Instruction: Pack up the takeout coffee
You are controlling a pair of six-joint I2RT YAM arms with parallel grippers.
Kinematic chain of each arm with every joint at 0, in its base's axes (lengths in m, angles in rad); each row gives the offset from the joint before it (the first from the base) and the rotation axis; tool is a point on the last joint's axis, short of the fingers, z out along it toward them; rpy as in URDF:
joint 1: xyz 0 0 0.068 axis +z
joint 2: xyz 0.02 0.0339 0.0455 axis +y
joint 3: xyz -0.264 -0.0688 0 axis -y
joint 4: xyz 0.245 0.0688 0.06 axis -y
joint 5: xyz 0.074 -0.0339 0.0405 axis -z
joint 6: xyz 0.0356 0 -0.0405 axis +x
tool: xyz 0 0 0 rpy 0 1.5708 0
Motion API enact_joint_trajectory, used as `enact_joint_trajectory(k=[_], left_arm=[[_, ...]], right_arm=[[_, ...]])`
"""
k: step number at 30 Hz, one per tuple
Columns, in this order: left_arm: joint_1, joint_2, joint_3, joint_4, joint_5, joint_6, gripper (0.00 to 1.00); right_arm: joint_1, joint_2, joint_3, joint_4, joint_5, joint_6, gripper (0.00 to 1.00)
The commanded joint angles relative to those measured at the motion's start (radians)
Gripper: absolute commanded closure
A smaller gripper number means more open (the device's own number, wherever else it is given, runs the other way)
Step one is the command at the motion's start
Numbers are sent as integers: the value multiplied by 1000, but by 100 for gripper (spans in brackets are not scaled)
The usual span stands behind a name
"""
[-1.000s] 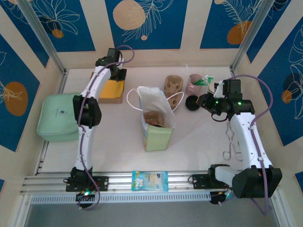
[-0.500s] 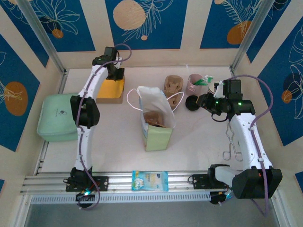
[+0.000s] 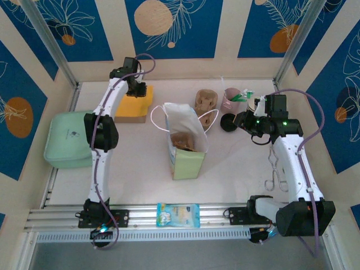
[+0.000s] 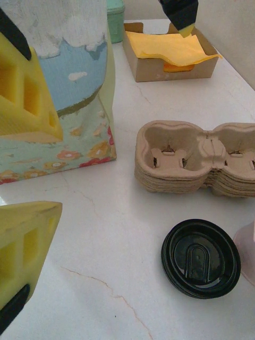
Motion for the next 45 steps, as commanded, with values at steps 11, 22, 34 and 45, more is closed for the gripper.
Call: enact_joint_trajectory(k=[11, 22, 34, 45], left_arm=[[-52, -42, -114, 28, -29, 42, 36], [-105, -6, -103, 7, -135, 91, 34], [-117, 17, -97, -4, -218, 134, 59], [-90, -15, -54, -15, -161, 107, 100]], right_arm=[[-1, -7, -6, -7, -20, 0, 65], [-3, -19, -15, -15, -14, -7, 65], [-6, -22, -11, -17, -14, -10, 65], [-6, -19, 15, -22, -15, -10, 66]])
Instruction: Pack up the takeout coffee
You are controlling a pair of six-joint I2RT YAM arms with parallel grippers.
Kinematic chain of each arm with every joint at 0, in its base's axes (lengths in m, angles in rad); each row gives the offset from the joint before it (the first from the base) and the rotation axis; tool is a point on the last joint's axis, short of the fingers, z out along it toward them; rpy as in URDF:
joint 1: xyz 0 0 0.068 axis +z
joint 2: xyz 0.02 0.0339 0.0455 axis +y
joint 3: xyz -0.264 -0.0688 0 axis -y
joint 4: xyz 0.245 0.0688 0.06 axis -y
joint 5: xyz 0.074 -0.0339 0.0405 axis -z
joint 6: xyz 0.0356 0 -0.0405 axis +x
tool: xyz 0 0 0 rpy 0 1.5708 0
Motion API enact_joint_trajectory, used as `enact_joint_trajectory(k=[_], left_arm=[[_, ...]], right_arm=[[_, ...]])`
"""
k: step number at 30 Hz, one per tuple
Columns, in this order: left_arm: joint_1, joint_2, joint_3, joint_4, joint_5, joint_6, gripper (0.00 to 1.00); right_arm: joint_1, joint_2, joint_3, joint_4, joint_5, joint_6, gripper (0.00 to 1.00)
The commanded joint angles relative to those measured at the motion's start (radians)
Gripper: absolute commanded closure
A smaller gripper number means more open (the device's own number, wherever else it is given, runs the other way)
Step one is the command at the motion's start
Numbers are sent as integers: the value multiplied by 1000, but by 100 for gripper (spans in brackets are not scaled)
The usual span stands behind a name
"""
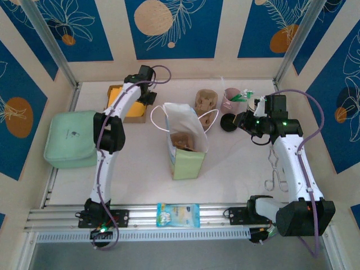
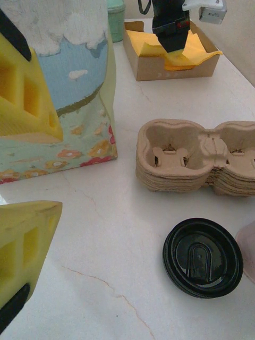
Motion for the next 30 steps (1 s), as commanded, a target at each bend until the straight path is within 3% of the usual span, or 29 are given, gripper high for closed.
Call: enact_joint_trajectory(k=[1, 11, 23, 30], left_arm=[[29, -26, 36, -28, 48, -25, 100], [105, -139, 35, -27, 174, -82, 100], [109, -198, 37, -9, 343, -141, 100], [147, -202, 33, 0, 357, -170, 100]], right_arm=[[-6, -19, 20, -23, -15, -7, 66], [-6, -17, 20, -17, -27, -4, 68], [-6, -29, 11, -21, -24, -2, 68], [-6, -32, 2, -19, -25, -2, 69]])
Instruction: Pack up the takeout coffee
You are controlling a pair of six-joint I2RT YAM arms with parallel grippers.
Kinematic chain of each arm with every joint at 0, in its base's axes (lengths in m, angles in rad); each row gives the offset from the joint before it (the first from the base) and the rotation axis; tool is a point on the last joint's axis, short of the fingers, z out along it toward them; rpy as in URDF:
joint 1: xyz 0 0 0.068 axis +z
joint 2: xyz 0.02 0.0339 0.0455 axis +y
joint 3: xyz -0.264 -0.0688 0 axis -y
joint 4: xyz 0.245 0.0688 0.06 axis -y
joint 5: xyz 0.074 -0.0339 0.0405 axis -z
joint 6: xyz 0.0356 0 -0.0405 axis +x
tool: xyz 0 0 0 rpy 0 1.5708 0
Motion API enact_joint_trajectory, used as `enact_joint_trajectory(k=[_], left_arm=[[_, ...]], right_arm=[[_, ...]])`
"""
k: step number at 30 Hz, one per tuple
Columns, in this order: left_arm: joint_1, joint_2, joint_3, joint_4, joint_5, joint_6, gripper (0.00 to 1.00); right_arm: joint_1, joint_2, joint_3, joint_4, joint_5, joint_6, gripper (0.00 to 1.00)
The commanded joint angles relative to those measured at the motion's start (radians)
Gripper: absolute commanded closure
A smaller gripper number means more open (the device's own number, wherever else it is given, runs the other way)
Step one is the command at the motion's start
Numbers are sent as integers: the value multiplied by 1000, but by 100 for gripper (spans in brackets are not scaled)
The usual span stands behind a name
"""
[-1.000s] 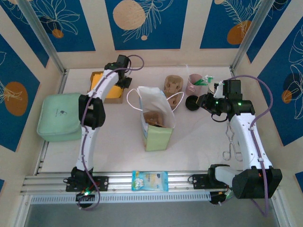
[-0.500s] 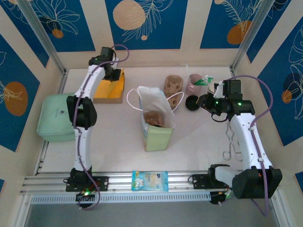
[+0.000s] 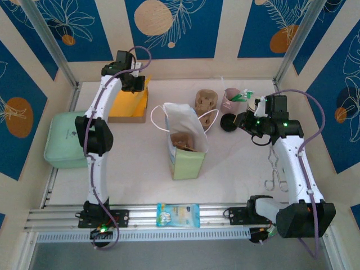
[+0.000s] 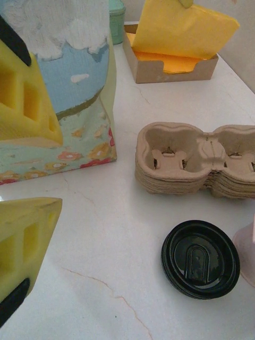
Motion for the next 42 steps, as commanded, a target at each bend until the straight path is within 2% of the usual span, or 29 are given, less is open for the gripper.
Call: enact_joint_trajectory(k=[1, 15, 21, 26, 27, 28, 32, 34, 39, 42], left_arm=[[35, -41, 16, 2, 29, -31, 100], [117, -32, -91, 38, -79, -39, 100], [143, 10, -95, 35, -86, -40, 100], [149, 74, -43, -31, -197, -35, 100], [153, 87, -34, -42, -203, -41, 98], [157, 100, -20, -56, -206, -48, 92], [160, 109, -1, -85, -217, -63, 55], [157, 88, -16, -69, -198, -68, 42], [134, -24, -122, 40, -226, -61, 35], [118, -64, -141, 71, -257, -48, 32]], right_arm=[[-6, -20, 0, -18, -23, -4, 69], [-6, -20, 4, -20, -21, -2, 69], [-6, -18, 10, -26, -22, -2, 69], [-4, -19, 21, -31, -23, -2, 69], [-4, -19, 23, -33, -23, -2, 69], [-4, -21, 24, -36, -22, -2, 69], [-5, -29, 27, -40, -21, -3, 69], [-4, -33, 26, -42, -18, -4, 69], [-3, -31, 26, -42, -20, 1, 68], [0, -29, 30, -38, -21, 4, 63]])
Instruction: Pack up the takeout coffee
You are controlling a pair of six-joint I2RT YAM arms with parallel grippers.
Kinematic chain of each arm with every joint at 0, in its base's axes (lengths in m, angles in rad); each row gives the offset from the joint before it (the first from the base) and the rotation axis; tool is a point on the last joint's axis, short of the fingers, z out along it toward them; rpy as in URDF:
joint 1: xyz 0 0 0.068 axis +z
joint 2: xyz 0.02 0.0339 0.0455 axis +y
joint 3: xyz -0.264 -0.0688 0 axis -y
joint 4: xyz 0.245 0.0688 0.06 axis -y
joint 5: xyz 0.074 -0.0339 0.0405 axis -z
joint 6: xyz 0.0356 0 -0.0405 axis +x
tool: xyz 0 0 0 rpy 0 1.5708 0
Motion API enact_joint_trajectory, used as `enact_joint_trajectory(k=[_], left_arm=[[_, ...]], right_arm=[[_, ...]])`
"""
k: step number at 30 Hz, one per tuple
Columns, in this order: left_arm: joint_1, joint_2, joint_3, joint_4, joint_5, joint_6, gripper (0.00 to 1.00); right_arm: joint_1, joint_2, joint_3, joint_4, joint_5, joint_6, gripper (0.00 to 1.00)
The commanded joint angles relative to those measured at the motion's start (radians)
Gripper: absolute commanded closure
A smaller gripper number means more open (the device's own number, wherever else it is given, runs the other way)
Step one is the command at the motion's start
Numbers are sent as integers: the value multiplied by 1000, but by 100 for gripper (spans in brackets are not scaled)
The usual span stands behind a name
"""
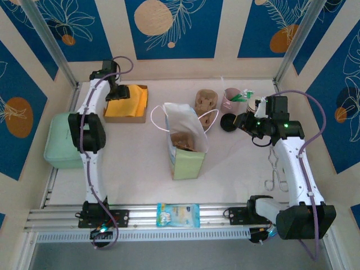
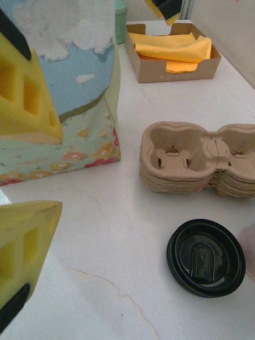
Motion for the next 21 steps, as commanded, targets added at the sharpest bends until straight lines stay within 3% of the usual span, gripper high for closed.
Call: enact_joint_trajectory(k=[1, 8, 13, 21], left_arm=[[-24, -94, -8, 54, -55, 21, 31], [-96, -90, -2, 73, -37, 123, 29], [-143, -4, 75, 10, -59, 162, 29], [-199, 145, 185, -62, -207, 232, 28]], right_arm=[[3, -13, 31, -16, -22, 2, 61], [12, -7, 39, -17, -16, 5, 54], [18, -2, 51, -25, -11, -2, 46], [16, 5, 50, -28, -2, -8, 40]])
